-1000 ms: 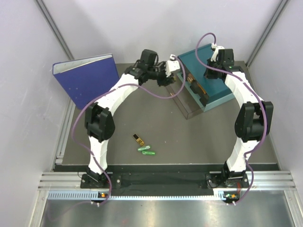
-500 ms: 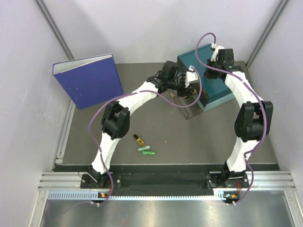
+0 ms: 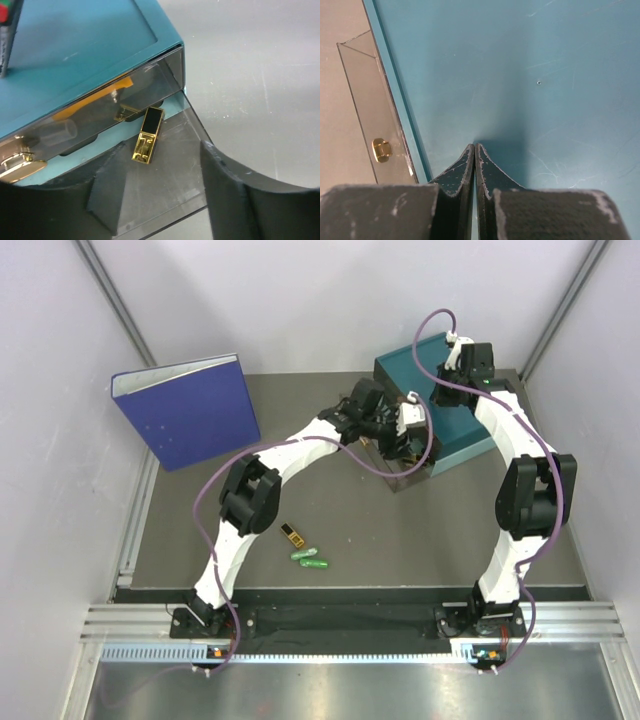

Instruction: Organize the makeup

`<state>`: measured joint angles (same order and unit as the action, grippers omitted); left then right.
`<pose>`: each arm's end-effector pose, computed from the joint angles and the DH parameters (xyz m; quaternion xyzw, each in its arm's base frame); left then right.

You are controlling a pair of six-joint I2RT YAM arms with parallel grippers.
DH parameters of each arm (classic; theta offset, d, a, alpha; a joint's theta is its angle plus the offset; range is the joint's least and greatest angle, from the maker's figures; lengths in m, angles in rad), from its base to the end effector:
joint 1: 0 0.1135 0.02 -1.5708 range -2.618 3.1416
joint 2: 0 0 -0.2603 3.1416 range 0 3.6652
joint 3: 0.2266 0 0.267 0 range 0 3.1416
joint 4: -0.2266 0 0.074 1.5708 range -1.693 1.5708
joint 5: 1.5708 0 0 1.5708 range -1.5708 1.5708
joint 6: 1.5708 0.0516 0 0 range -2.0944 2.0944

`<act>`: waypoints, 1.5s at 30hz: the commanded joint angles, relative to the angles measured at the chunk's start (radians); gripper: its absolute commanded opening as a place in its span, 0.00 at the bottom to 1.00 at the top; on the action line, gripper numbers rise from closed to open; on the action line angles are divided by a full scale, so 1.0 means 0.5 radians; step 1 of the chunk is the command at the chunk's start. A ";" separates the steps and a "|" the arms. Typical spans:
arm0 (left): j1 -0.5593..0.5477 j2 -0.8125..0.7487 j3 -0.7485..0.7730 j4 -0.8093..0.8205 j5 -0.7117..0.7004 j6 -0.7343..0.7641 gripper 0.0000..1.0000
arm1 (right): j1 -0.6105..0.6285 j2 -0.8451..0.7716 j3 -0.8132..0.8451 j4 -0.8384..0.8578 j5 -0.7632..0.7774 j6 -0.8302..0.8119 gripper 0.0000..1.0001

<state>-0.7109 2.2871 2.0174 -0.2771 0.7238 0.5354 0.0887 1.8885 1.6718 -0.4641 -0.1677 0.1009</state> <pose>0.3974 -0.3873 0.2397 0.6167 0.5608 -0.3476 0.4294 0.4627 0.0498 0.2848 -0.0306 0.8996 0.1159 0.4199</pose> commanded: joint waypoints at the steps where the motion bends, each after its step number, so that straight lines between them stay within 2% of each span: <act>1: -0.017 -0.107 -0.016 -0.025 -0.110 0.076 0.72 | 0.004 0.144 -0.058 -0.357 -0.027 0.004 0.01; 4: -0.011 -0.282 -0.159 -0.084 -0.272 0.226 0.83 | 0.004 0.129 -0.079 -0.345 -0.030 0.007 0.01; 10: 0.130 -0.751 -0.662 -0.136 -0.414 0.365 0.88 | 0.007 0.116 -0.101 -0.333 -0.030 0.010 0.01; 13: 0.173 -0.972 -0.920 -0.335 -0.478 0.481 0.89 | 0.007 0.119 -0.104 -0.330 -0.030 0.007 0.01; 14: 0.179 -1.021 -0.973 -0.414 -0.509 0.603 0.89 | 0.004 0.119 -0.104 -0.330 -0.030 0.010 0.01; 18: 0.222 -1.245 -1.206 -0.736 -0.628 0.681 0.91 | 0.007 0.119 -0.104 -0.333 -0.033 0.010 0.01; 24: 0.247 -1.408 -1.418 -0.995 -0.714 0.742 0.92 | 0.007 0.135 -0.110 -0.324 -0.042 0.013 0.01; 32: 0.244 -1.617 -1.682 -1.246 -0.806 0.975 0.95 | 0.010 0.147 -0.101 -0.330 -0.048 0.019 0.01; 38: 0.204 -1.571 -1.777 -1.501 -0.822 1.236 0.93 | 0.022 0.153 -0.104 -0.333 -0.048 0.019 0.01; 45: 0.106 -1.460 -1.887 -1.425 -0.856 1.249 0.91 | 0.025 0.150 -0.113 -0.330 -0.048 0.019 0.01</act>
<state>-0.6411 1.5280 1.0924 -0.9771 0.2901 1.1133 0.0891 1.8908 1.6695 -0.4576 -0.1867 0.1085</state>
